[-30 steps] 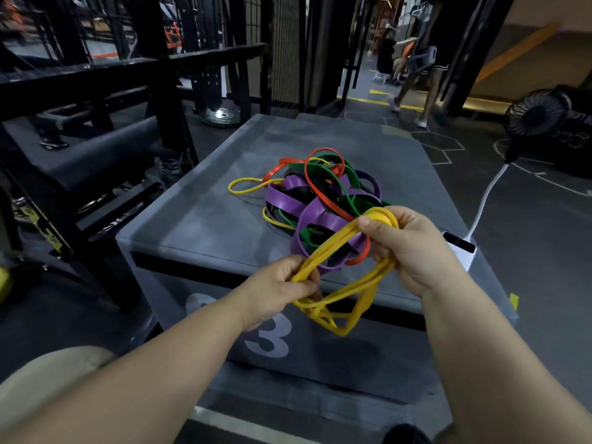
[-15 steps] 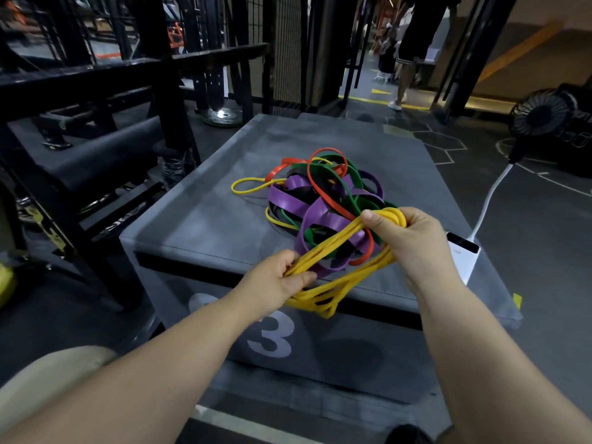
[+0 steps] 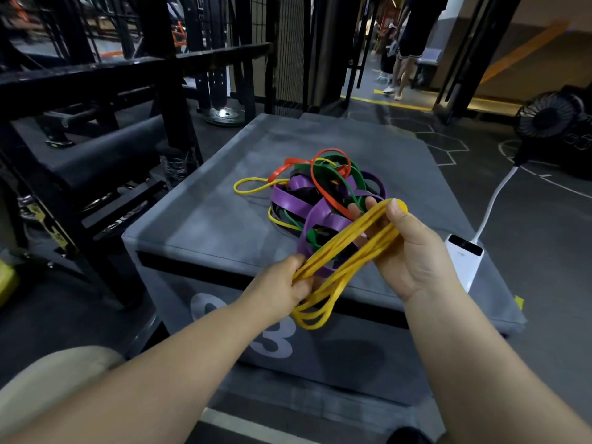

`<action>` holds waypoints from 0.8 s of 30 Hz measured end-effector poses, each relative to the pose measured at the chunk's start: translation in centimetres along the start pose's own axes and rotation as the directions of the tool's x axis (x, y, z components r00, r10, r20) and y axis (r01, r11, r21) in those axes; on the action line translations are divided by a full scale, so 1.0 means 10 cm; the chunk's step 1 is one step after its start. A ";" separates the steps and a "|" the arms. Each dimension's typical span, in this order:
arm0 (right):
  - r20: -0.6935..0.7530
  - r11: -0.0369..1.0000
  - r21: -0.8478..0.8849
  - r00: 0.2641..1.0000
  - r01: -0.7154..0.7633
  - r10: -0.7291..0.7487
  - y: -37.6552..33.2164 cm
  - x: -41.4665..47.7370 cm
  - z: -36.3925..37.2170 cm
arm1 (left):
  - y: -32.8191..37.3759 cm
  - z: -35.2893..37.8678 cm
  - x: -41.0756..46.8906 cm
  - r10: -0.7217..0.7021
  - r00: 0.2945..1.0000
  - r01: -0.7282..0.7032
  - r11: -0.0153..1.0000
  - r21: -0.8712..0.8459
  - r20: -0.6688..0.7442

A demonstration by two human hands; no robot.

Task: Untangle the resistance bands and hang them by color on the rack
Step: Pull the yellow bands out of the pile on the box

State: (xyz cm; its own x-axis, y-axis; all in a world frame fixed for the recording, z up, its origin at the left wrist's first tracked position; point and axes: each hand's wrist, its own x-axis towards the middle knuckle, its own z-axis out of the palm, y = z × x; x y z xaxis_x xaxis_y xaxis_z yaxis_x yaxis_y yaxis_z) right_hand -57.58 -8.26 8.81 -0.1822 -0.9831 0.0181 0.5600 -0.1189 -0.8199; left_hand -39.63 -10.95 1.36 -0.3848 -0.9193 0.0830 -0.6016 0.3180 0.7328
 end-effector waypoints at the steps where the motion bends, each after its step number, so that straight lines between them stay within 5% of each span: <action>1: 0.019 1.000 0.008 1.000 -0.005 0.004 0.01 -0.01 0.01 | -0.01 0.01 0.01 0.000 1.000 0.000 1.000 0.002 -0.001; 13: 0.119 0.983 -0.170 0.992 0.066 -0.046 0.12 -0.03 0.10 | -0.07 -0.05 -0.05 0.001 0.981 0.066 0.938 -0.341 0.194; 24: 0.335 0.901 -0.430 0.937 0.059 0.098 0.27 -0.08 0.20 | 0.14 -0.35 -0.06 0.187 0.982 -0.107 0.704 -0.702 0.038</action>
State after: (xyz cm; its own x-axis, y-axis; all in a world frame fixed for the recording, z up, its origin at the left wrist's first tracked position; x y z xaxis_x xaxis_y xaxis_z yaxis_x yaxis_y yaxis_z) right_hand -54.30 -8.08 7.71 0.1556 -0.9795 0.1282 0.1456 -0.1056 -0.9837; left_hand -37.83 -10.73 4.71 -0.5165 -0.8343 0.1927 0.1086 0.1594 0.9812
